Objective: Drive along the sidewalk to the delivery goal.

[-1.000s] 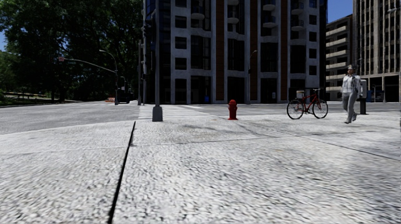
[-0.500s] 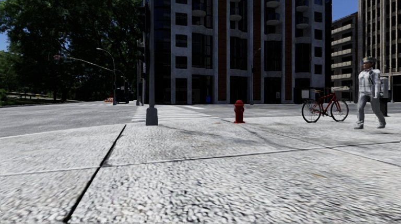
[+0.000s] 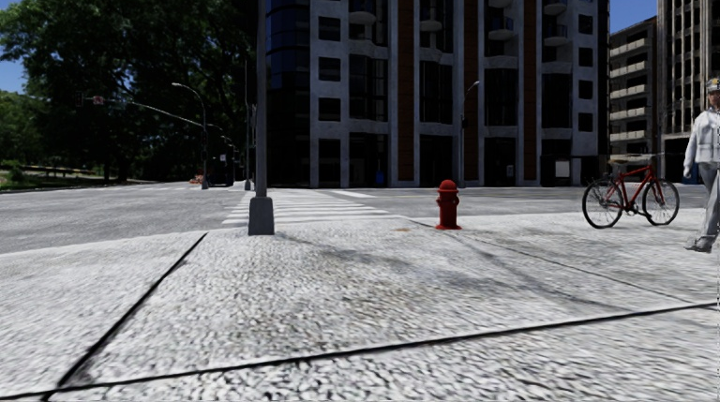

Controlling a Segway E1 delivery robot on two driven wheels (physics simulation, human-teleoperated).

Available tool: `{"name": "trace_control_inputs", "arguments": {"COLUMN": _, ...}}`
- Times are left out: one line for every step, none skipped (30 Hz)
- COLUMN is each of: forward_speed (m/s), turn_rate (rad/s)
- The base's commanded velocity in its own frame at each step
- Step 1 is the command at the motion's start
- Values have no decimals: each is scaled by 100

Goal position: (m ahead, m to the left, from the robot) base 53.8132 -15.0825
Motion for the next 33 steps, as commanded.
{"name": "trace_control_inputs", "arguments": {"forward_speed": 200, "turn_rate": 20}}
{"name": "trace_control_inputs", "arguments": {"forward_speed": 200, "turn_rate": 20}}
{"name": "trace_control_inputs", "arguments": {"forward_speed": 200, "turn_rate": 20}}
{"name": "trace_control_inputs", "arguments": {"forward_speed": 200, "turn_rate": 20}}
{"name": "trace_control_inputs", "arguments": {"forward_speed": 200, "turn_rate": 20}}
{"name": "trace_control_inputs", "arguments": {"forward_speed": 200, "turn_rate": 20}}
{"name": "trace_control_inputs", "arguments": {"forward_speed": 200, "turn_rate": 20}}
{"name": "trace_control_inputs", "arguments": {"forward_speed": 200, "turn_rate": 20}}
{"name": "trace_control_inputs", "arguments": {"forward_speed": 200, "turn_rate": 20}}
{"name": "trace_control_inputs", "arguments": {"forward_speed": 200, "turn_rate": 20}}
{"name": "trace_control_inputs", "arguments": {"forward_speed": 200, "turn_rate": 20}}
{"name": "trace_control_inputs", "arguments": {"forward_speed": 200, "turn_rate": 20}}
{"name": "trace_control_inputs", "arguments": {"forward_speed": 200, "turn_rate": 20}}
{"name": "trace_control_inputs", "arguments": {"forward_speed": 200, "turn_rate": 20}}
{"name": "trace_control_inputs", "arguments": {"forward_speed": 200, "turn_rate": 20}}
{"name": "trace_control_inputs", "arguments": {"forward_speed": 200, "turn_rate": 20}}
{"name": "trace_control_inputs", "arguments": {"forward_speed": 200, "turn_rate": 15}}
{"name": "trace_control_inputs", "arguments": {"forward_speed": 200, "turn_rate": 9}}
{"name": "trace_control_inputs", "arguments": {"forward_speed": 200, "turn_rate": 8}}
{"name": "trace_control_inputs", "arguments": {"forward_speed": 200, "turn_rate": 8}}
{"name": "trace_control_inputs", "arguments": {"forward_speed": 200, "turn_rate": 10}}
{"name": "trace_control_inputs", "arguments": {"forward_speed": 200, "turn_rate": 18}}
{"name": "trace_control_inputs", "arguments": {"forward_speed": 200, "turn_rate": 21}}
{"name": "trace_control_inputs", "arguments": {"forward_speed": 200, "turn_rate": 21}}
{"name": "trace_control_inputs", "arguments": {"forward_speed": 200, "turn_rate": 21}}
{"name": "trace_control_inputs", "arguments": {"forward_speed": 200, "turn_rate": 21}}
{"name": "trace_control_inputs", "arguments": {"forward_speed": 200, "turn_rate": 21}}
{"name": "trace_control_inputs", "arguments": {"forward_speed": 200, "turn_rate": 21}}
{"name": "trace_control_inputs", "arguments": {"forward_speed": 200, "turn_rate": 21}}
{"name": "trace_control_inputs", "arguments": {"forward_speed": 200, "turn_rate": 21}}
{"name": "trace_control_inputs", "arguments": {"forward_speed": 200, "turn_rate": 21}}
{"name": "trace_control_inputs", "arguments": {"forward_speed": 200, "turn_rate": 21}}
{"name": "trace_control_inputs", "arguments": {"forward_speed": 200, "turn_rate": 21}}
